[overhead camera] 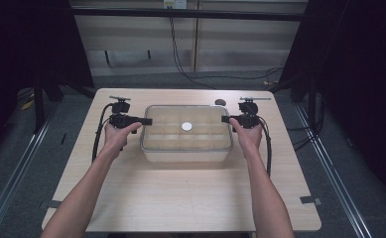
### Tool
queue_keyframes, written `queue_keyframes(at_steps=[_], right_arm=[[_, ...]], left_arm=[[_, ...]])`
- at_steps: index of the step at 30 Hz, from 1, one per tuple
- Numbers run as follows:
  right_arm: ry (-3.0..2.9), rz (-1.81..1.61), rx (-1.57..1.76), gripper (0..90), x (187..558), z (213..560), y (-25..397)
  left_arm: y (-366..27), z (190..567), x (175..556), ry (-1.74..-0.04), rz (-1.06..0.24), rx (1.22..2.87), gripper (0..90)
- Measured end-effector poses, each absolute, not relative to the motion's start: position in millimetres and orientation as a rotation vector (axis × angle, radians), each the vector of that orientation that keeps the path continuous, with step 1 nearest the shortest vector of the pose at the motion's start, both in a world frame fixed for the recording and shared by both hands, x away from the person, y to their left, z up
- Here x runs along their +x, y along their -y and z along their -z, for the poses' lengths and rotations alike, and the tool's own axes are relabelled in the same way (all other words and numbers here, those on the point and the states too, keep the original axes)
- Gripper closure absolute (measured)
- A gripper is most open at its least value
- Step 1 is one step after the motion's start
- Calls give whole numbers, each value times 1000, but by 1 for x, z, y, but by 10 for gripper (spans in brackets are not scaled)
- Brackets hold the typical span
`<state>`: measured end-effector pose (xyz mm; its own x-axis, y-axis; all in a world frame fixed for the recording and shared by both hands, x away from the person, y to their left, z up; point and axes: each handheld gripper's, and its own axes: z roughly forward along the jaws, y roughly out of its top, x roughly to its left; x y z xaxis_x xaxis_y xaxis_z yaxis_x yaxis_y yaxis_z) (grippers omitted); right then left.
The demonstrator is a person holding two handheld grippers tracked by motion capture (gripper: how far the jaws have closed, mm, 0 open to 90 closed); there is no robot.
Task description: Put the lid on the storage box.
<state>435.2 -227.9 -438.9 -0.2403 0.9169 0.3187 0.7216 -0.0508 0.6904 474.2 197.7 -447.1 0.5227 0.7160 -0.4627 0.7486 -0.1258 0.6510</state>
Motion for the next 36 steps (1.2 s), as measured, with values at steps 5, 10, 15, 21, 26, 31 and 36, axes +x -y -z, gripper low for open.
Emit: queue_keyframes(at_steps=[5, 10, 15, 21, 26, 31, 36], right_arm=[[-1995, -1181, 1760, 508, 431, 437, 230], [-1983, -1213, 1744, 445, 426, 430, 233], [-1966, -1239, 1725, 396, 414, 427, 237], [-2000, -1271, 1677, 361, 401, 420, 236], [-2009, -1320, 1619, 345, 389, 413, 235], [-2024, -1348, 1571, 345, 376, 408, 232], [-2016, -1400, 1551, 369, 360, 407, 234]], left_arm=[[-198, 447, 471, -1197, 38, 1874, 538], [-198, 440, 461, -1189, -5, 1843, 435], [-198, 432, 452, -1135, -54, 1886, 377], [-207, 422, 438, -1098, -57, 1863, 385], [-216, 416, 424, -1075, -122, 1878, 399], [-226, 413, 411, -1075, -164, 1880, 408], [-232, 412, 397, -1087, -169, 1870, 426]])
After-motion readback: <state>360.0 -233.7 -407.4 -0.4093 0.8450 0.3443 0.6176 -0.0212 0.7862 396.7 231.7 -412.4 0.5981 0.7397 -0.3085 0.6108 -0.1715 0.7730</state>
